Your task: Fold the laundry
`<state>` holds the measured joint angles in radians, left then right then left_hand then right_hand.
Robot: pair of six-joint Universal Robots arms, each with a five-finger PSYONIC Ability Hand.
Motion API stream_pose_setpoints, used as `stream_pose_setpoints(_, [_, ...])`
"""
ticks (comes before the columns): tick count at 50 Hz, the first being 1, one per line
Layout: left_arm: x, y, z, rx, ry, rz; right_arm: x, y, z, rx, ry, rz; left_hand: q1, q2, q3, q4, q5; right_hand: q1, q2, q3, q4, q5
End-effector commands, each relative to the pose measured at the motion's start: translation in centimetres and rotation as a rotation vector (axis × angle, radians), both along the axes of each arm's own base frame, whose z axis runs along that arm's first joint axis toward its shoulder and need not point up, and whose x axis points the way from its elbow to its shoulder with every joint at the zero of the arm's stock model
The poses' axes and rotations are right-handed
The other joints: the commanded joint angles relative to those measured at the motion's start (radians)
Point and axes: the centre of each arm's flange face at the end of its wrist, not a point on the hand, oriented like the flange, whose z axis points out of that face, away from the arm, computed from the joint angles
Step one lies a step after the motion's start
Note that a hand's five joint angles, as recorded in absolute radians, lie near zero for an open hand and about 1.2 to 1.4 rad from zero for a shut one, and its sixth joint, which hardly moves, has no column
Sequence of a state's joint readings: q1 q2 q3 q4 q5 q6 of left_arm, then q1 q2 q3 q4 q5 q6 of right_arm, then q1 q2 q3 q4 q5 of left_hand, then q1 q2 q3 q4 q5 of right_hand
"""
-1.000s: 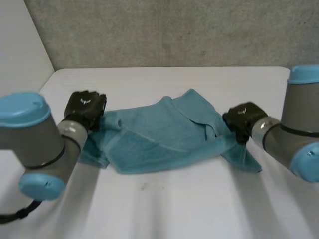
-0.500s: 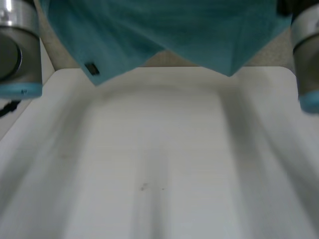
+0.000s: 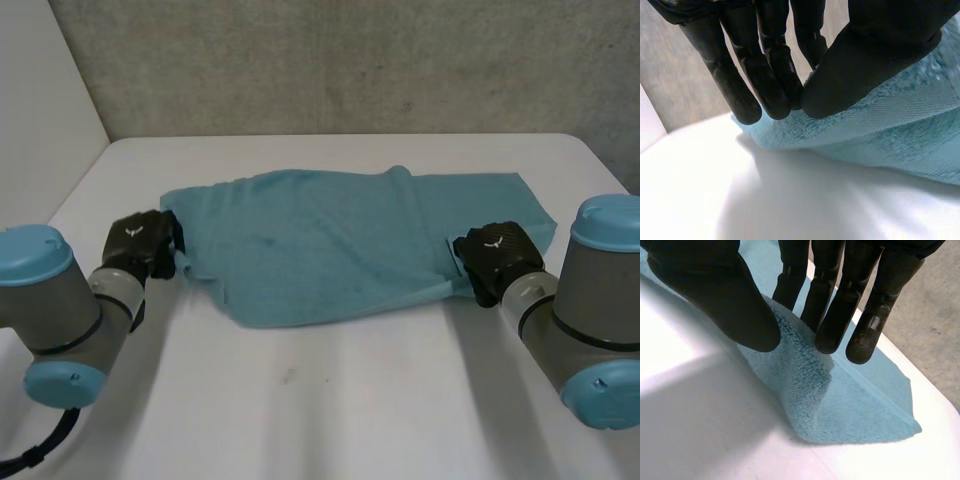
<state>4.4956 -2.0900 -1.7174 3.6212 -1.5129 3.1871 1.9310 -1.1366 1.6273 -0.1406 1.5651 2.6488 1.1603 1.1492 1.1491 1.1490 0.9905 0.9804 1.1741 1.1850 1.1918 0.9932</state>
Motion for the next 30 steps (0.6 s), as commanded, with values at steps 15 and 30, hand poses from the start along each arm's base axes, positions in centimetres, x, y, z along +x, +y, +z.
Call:
stream_pose_setpoints(15, [-2.0,7.3,7.5,-0.074,-0.204,-0.148,1.5,0.8,4.7,-0.104,-0.131,0.025,-0.92,-0.909,-0.909,-0.909,-0.925,0.416,0.222,0.211,0.204,0.229])
stream_pose_setpoints(30, [-5.4,12.5,5.2,-0.012,-0.213,-0.213,3.7,3.4,13.5,-0.271,-0.27,0.106,-0.903,-0.892,-0.892,-0.891,-0.907,0.416,0.222,0.211,0.204,0.229])
